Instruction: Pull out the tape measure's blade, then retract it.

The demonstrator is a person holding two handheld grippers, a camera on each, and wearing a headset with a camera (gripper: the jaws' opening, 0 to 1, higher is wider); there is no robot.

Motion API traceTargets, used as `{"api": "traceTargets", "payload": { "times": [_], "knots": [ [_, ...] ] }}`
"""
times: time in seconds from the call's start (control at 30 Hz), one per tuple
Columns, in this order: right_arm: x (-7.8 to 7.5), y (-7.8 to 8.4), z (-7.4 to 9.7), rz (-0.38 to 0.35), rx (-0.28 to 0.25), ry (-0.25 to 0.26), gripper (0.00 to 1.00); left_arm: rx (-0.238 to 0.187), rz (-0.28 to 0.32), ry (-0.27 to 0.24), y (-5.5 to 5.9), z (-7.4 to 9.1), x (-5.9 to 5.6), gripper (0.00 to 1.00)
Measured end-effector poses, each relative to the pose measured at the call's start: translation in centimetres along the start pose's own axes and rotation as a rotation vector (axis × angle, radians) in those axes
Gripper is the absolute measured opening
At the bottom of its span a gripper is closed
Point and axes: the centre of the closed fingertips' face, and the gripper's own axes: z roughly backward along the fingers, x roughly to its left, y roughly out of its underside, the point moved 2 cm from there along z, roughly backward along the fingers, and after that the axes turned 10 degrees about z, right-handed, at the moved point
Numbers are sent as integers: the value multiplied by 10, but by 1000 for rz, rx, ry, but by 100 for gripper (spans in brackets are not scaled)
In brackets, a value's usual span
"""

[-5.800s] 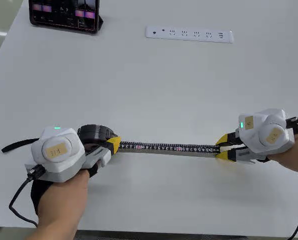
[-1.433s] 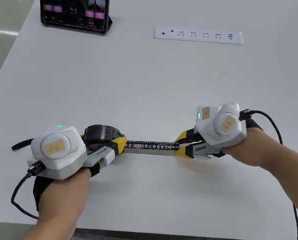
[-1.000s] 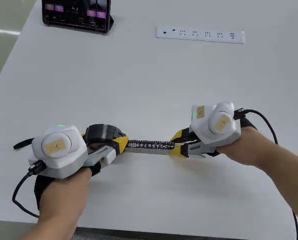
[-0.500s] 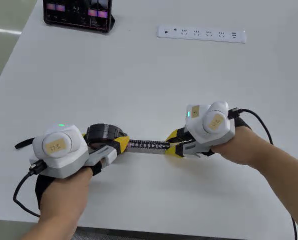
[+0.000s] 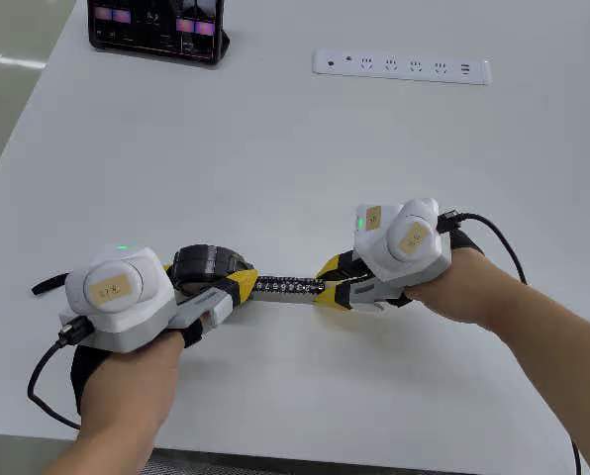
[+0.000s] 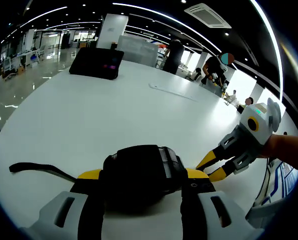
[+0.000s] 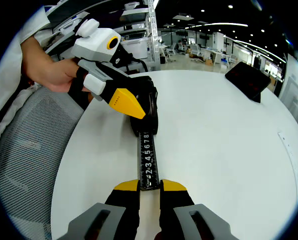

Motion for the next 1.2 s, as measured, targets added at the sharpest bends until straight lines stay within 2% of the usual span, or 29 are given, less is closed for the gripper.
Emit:
{"api": "traceTargets", "payload": {
  "times": [1.2],
  "knots": [
    [-2, -31, -31, -11, -70, -15, 11, 6, 2, 12, 0, -2, 2, 57]
  ]
}}
